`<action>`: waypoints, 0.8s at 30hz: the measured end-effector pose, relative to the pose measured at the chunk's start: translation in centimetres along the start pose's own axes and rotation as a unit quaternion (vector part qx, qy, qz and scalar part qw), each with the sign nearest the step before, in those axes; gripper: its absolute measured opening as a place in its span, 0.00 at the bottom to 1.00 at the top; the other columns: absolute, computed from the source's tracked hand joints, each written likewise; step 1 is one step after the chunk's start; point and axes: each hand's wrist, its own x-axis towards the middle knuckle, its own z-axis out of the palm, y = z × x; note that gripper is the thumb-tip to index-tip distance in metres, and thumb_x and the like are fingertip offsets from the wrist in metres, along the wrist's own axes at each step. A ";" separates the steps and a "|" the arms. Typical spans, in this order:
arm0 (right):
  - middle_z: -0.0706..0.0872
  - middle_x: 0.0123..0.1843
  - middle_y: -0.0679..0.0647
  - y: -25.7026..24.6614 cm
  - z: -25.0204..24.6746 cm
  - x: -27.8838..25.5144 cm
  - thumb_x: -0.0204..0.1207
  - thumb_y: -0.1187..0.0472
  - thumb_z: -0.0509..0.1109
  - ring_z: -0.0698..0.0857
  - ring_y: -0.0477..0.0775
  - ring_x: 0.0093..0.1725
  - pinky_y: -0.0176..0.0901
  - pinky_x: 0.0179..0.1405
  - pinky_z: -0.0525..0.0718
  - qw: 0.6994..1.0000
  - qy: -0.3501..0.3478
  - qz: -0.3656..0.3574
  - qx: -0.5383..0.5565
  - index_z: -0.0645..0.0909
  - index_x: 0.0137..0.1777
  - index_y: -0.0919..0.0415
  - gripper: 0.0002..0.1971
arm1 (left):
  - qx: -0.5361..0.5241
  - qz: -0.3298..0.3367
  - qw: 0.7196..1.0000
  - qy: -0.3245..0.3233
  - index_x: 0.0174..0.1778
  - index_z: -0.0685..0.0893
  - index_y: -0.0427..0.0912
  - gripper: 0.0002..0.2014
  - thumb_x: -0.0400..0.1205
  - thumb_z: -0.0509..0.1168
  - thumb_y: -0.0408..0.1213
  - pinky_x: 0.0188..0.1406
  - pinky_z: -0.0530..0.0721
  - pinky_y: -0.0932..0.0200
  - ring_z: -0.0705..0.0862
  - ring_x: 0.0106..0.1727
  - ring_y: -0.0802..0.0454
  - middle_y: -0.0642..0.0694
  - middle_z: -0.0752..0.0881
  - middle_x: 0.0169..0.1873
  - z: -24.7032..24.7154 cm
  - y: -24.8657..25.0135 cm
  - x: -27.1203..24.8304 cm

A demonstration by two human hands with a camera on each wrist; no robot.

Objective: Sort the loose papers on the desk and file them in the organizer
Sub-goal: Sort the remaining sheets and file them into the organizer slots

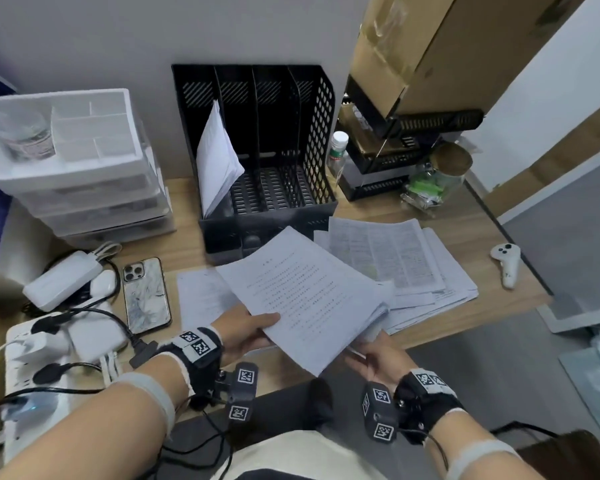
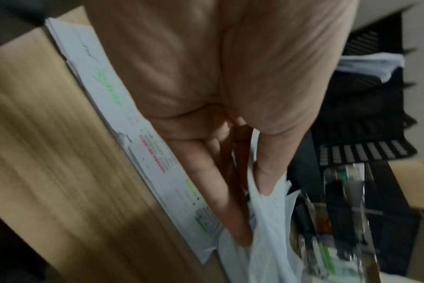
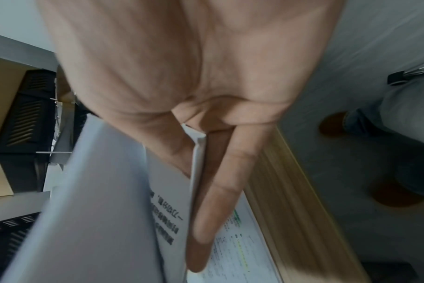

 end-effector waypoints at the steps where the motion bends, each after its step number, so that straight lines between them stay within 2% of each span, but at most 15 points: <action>1: 0.89 0.60 0.61 -0.1 -0.1 -0.3 0.79 0.82 0.57 0.93 0.59 0.49 0.47 0.38 0.93 1.000 -0.012 0.002 0.003 0.75 0.70 0.57 0.26 | 0.013 -0.013 1.000 -0.007 0.66 0.85 0.38 0.14 0.85 0.69 0.29 0.41 0.95 0.57 0.95 0.55 0.47 0.42 0.94 0.58 0.5 -0.1 0.1; 3: 0.89 0.61 0.64 -0.2 -0.3 -0.7 0.81 0.82 0.56 0.93 0.64 0.51 0.47 0.41 0.93 1.000 -0.022 0.013 0.009 0.75 0.69 0.56 0.25 | 0.027 -0.039 0.999 -0.008 0.69 0.84 0.39 0.15 0.85 0.70 0.32 0.45 0.95 0.54 0.95 0.54 0.48 0.45 0.95 0.55 1.1 -0.3 0.7; 6: 0.89 0.62 0.67 0.0 -0.4 -1.1 0.81 0.81 0.57 0.91 0.66 0.55 0.47 0.40 0.93 0.999 -0.036 0.040 0.004 0.72 0.74 0.63 0.24 | 0.022 -0.073 0.997 0.013 0.63 0.84 0.39 0.09 0.87 0.68 0.34 0.29 0.93 0.57 0.96 0.42 0.52 0.46 0.96 0.44 1.9 -1.1 1.1; 7: 0.88 0.62 0.67 0.1 -0.4 -1.1 0.81 0.80 0.58 0.91 0.67 0.56 0.47 0.40 0.93 0.998 -0.043 0.053 -0.009 0.71 0.74 0.63 0.24 | 0.020 -0.081 0.996 0.016 0.62 0.84 0.38 0.09 0.87 0.67 0.34 0.28 0.93 0.56 0.95 0.41 0.51 0.44 0.96 0.43 2.0 -1.3 1.3; 9: 0.89 0.63 0.65 0.3 -0.1 -1.5 0.82 0.76 0.58 0.90 0.66 0.59 0.48 0.44 0.92 0.992 -0.063 0.091 -0.065 0.71 0.74 0.58 0.23 | 0.032 -0.083 0.995 0.035 0.64 0.83 0.34 0.11 0.88 0.66 0.33 0.34 0.95 0.50 0.94 0.44 0.48 0.40 0.95 0.47 2.0 -2.2 2.0; 10: 0.89 0.64 0.63 0.5 0.1 -1.7 0.83 0.74 0.57 0.90 0.65 0.60 0.49 0.46 0.92 0.986 -0.079 0.110 -0.099 0.71 0.74 0.56 0.22 | 0.039 -0.079 0.995 0.052 0.65 0.83 0.33 0.12 0.88 0.66 0.32 0.38 0.95 0.50 0.93 0.47 0.46 0.38 0.94 0.49 1.7 -2.6 2.6; 12: 0.89 0.64 0.62 0.7 0.4 -1.8 0.84 0.71 0.57 0.89 0.64 0.62 0.52 0.52 0.90 0.973 -0.100 0.144 -0.151 0.73 0.73 0.56 0.19 | 0.061 -0.052 0.993 0.087 0.60 0.85 0.33 0.08 0.87 0.66 0.28 0.37 0.95 0.52 0.91 0.48 0.42 0.36 0.93 0.49 1.0 -3.0 3.2; 13: 0.89 0.63 0.62 0.7 0.4 -1.7 0.84 0.70 0.58 0.89 0.64 0.61 0.53 0.55 0.89 0.969 -0.093 0.149 -0.173 0.75 0.71 0.57 0.18 | 0.074 -0.030 0.992 0.096 0.56 0.86 0.37 0.06 0.86 0.66 0.26 0.42 0.95 0.49 0.91 0.50 0.41 0.36 0.93 0.52 0.7 -3.0 3.2; 14: 0.90 0.61 0.62 0.7 0.2 -1.3 0.83 0.70 0.60 0.90 0.63 0.58 0.55 0.57 0.88 0.968 -0.064 0.146 -0.192 0.76 0.70 0.58 0.18 | 0.094 -0.012 0.991 0.098 0.55 0.86 0.40 0.07 0.85 0.66 0.26 0.51 0.94 0.43 0.91 0.54 0.39 0.36 0.92 0.56 0.4 -2.9 3.3; 15: 0.90 0.60 0.62 0.7 -0.3 -0.6 0.82 0.72 0.61 0.91 0.62 0.55 0.56 0.58 0.88 0.969 -0.008 0.131 -0.209 0.76 0.70 0.59 0.18 | 0.115 0.005 0.989 0.096 0.57 0.85 0.42 0.10 0.84 0.67 0.26 0.59 0.92 0.37 0.91 0.58 0.38 0.38 0.92 0.59 0.2 -2.7 3.1; 17: 0.87 0.59 0.63 0.0 -1.7 1.1 0.80 0.74 0.62 0.88 0.62 0.51 0.59 0.59 0.87 0.959 0.125 0.072 -0.243 0.73 0.73 0.62 0.22 | 0.145 0.045 0.984 0.089 0.65 0.82 0.45 0.17 0.83 0.67 0.25 0.62 0.89 0.34 0.90 0.62 0.37 0.42 0.91 0.61 0.0 -2.1 2.2; 19: 0.81 0.61 0.61 -1.7 -2.3 2.3 0.78 0.71 0.66 0.83 0.61 0.54 0.58 0.62 0.84 0.923 0.194 0.016 -0.332 0.67 0.78 0.62 0.27 | 0.164 0.092 0.979 0.080 0.69 0.78 0.48 0.20 0.84 0.65 0.23 0.65 0.88 0.35 0.88 0.65 0.38 0.43 0.89 0.63 0.1 -1.1 1.0; 20: 0.80 0.65 0.60 -2.7 -2.2 2.7 0.77 0.69 0.69 0.81 0.61 0.59 0.56 0.62 0.82 0.909 0.197 0.001 -0.367 0.65 0.79 0.60 0.30 | 0.177 0.118 0.975 0.072 0.70 0.78 0.49 0.21 0.85 0.65 0.22 0.67 0.87 0.36 0.87 0.67 0.39 0.43 0.88 0.65 0.1 -0.6 0.5; 22: 0.72 0.78 0.58 -4.6 -1.3 2.9 0.76 0.66 0.73 0.73 0.61 0.75 0.52 0.62 0.81 0.903 0.176 -0.041 -0.389 0.62 0.81 0.55 0.36 | 0.213 0.165 0.961 0.055 0.70 0.78 0.53 0.23 0.85 0.63 0.23 0.70 0.86 0.36 0.86 0.68 0.43 0.45 0.88 0.67 0.2 0.6 -0.3; 24: 0.67 0.81 0.56 -6.6 0.5 2.9 0.74 0.65 0.76 0.65 0.58 0.82 0.51 0.69 0.77 0.904 0.141 -0.100 -0.392 0.59 0.83 0.55 0.40 | 0.244 0.217 0.944 0.052 0.69 0.80 0.57 0.25 0.84 0.61 0.23 0.74 0.82 0.37 0.85 0.71 0.47 0.49 0.88 0.68 -0.1 2.0 -0.7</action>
